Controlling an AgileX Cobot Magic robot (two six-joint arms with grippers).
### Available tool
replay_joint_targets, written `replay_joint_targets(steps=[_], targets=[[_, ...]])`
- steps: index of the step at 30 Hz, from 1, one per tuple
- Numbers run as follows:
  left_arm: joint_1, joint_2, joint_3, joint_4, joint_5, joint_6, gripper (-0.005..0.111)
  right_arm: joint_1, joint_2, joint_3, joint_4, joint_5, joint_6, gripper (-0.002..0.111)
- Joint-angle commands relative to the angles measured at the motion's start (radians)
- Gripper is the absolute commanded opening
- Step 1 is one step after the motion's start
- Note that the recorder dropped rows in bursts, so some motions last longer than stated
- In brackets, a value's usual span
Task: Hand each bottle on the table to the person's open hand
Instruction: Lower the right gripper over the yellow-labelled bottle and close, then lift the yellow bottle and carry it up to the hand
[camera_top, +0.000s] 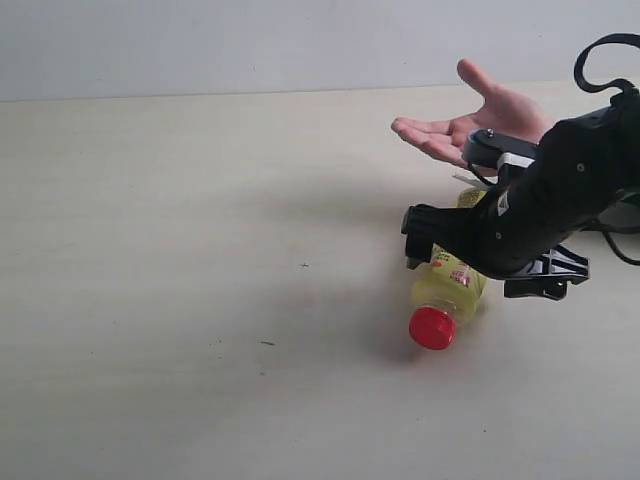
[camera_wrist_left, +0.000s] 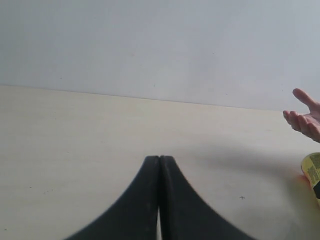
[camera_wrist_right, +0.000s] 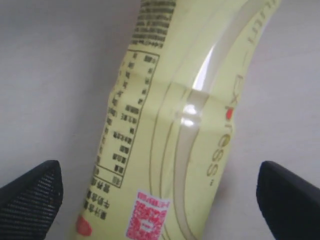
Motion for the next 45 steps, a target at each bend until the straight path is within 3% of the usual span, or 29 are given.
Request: replay_joint_targets(steps=[1, 5, 12, 21, 24, 28, 35, 45], targets=[[0.001, -0.006, 0.000, 0.007, -0.006, -0.004, 0.000, 0.002, 0.017, -0.005, -0.003, -0.014, -0.008, 0.100], [0.001, -0.006, 0.000, 0.007, -0.006, -0.004, 0.000, 0.002, 0.016, -0.005, -0.003, -0.012, -0.008, 0.095], [0.001, -0.006, 0.000, 0.007, -0.006, -0.004, 0.000, 0.002, 0.016, -0.005, -0.003, 0.007, -0.014, 0.054], [0.001, -0.006, 0.000, 0.007, -0.006, -0.004, 0.000, 0.002, 0.016, -0.005, -0.094, 0.133, -0.037, 0.010], [0.001, -0.006, 0.000, 0.007, -0.006, -0.004, 0.000, 0.002, 0.016, -0.005, -0.110, 0.133, -0.041, 0.000], [0.001, -0.006, 0.000, 0.007, -0.006, -0.004, 0.000, 0.002, 0.016, -0.005, -0.132, 0.144, -0.060, 0.000], [0.001, -0.006, 0.000, 0.007, -0.006, -0.004, 0.000, 0.002, -0.002, 0.017, -0.018, 0.224, -0.290, 0.000], [0.001, -0.006, 0.000, 0.007, -0.006, -0.004, 0.000, 0.002, -0.232, 0.047, 0.035, 0.313, -0.408, 0.000]])
